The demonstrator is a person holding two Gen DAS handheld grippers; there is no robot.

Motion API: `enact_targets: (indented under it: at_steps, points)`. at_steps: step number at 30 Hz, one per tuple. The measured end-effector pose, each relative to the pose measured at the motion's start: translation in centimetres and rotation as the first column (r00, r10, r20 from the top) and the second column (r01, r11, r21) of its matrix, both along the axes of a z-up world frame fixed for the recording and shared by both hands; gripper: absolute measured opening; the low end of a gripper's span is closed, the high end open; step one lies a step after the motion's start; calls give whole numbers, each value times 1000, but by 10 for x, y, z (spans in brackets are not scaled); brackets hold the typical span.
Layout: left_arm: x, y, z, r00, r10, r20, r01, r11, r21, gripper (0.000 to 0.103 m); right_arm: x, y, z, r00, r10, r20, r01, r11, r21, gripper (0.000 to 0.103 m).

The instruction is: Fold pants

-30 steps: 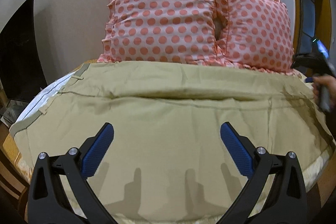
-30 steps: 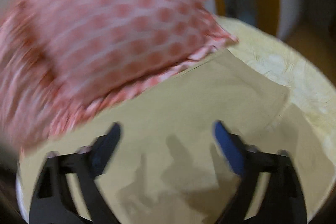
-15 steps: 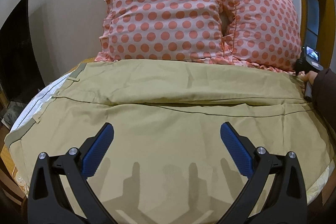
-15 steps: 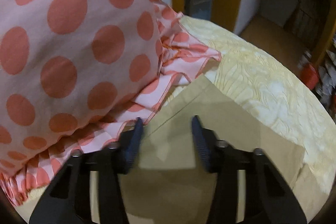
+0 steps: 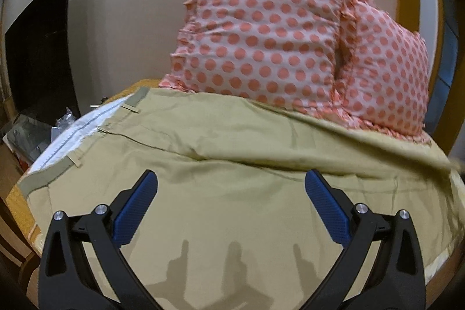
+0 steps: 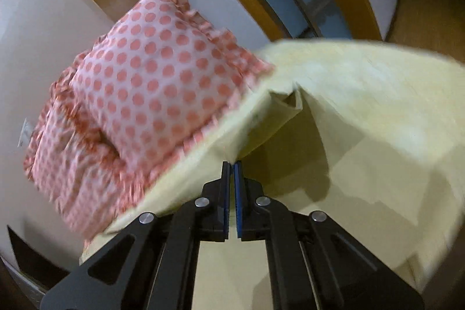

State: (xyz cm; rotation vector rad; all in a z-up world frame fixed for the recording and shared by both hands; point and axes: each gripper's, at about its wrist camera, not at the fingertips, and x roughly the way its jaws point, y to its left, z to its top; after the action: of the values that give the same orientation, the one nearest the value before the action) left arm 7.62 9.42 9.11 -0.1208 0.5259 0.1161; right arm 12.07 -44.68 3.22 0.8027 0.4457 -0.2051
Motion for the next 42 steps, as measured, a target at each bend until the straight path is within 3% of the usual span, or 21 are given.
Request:
enact_targets:
  at_steps: [3, 5, 6, 7, 9, 12, 14, 17, 20, 21, 26, 27, 29, 31, 33, 38, 42]
  points:
    - [8, 10, 9, 1000, 18, 9, -18, 1000, -14, 101, -24, -3, -23, 999, 20, -45, -13, 988, 153, 6]
    - [15, 17, 14, 999, 37, 16, -36, 999, -24, 101, -32, 0, -24, 998, 26, -65, -13, 980, 200, 20]
    - [16, 20, 15, 999, 44, 18, -44, 999, -27, 101, -30, -2, -26, 997, 27, -77, -9, 976, 216, 42]
    - [19, 24, 17, 998, 59, 20, -58, 998, -31, 101, -32, 1, -24, 996, 27, -81, -8, 975, 223, 56]
    - [22, 32, 18, 996, 84, 25, -82, 996, -42, 101, -31, 3, -25, 995, 22, -99, 2, 973, 230, 56]
    - [32, 39, 17, 995, 101, -1, -101, 994, -47, 101, -31, 5, -28, 993, 5, -119, 27, 963, 270, 52]
    - [35, 39, 15, 994, 108, -19, -109, 993, -37, 101, -40, 12, -24, 995, 19, -98, 18, 934, 358, 52]
    - [40, 33, 12, 996, 85, -12, -86, 996, -23, 101, -36, 27, -12, 994, 76, -83, -45, 943, 330, 53]
    - [48, 26, 10, 998, 65, -10, -65, 998, -8, 101, -10, 31, -25, 986, 103, -131, -49, 931, 361, 53]
    - [51, 23, 9, 999, 52, -12, -52, 999, -7, 101, -3, 32, -29, 983, 106, -151, -45, 931, 363, 46]
    - [67, 26, 1, 999, 17, -48, -20, 998, -60, 101, 7, 31, -32, 994, 11, -110, 25, 947, 320, 45]
    - [69, 29, 0, 999, 14, -50, -18, 997, -73, 101, 9, 27, -33, 995, -14, -94, 41, 955, 292, 35]
    - [74, 35, -1, 999, 8, -53, -14, 994, -108, 101, 10, 19, -36, 999, -18, -48, 31, 959, 283, 2]
    - [81, 43, 0, 999, -2, -55, -6, 987, -159, 101, -2, 13, -35, 999, -14, 30, 5, 957, 290, 2]
    - [91, 50, -1, 998, 5, -69, -18, 981, -192, 101, -19, 14, -24, 995, -22, 94, -1, 971, 241, 2]
    - [140, 65, -8, 986, 27, -165, -74, 954, -291, 97, -44, 9, -7, 984, -37, 173, -3, 975, 222, 2]
    - [176, 67, -18, 964, 56, -262, -131, 950, -282, 92, -45, 8, 2, 980, -27, 198, -16, 977, 214, 2]
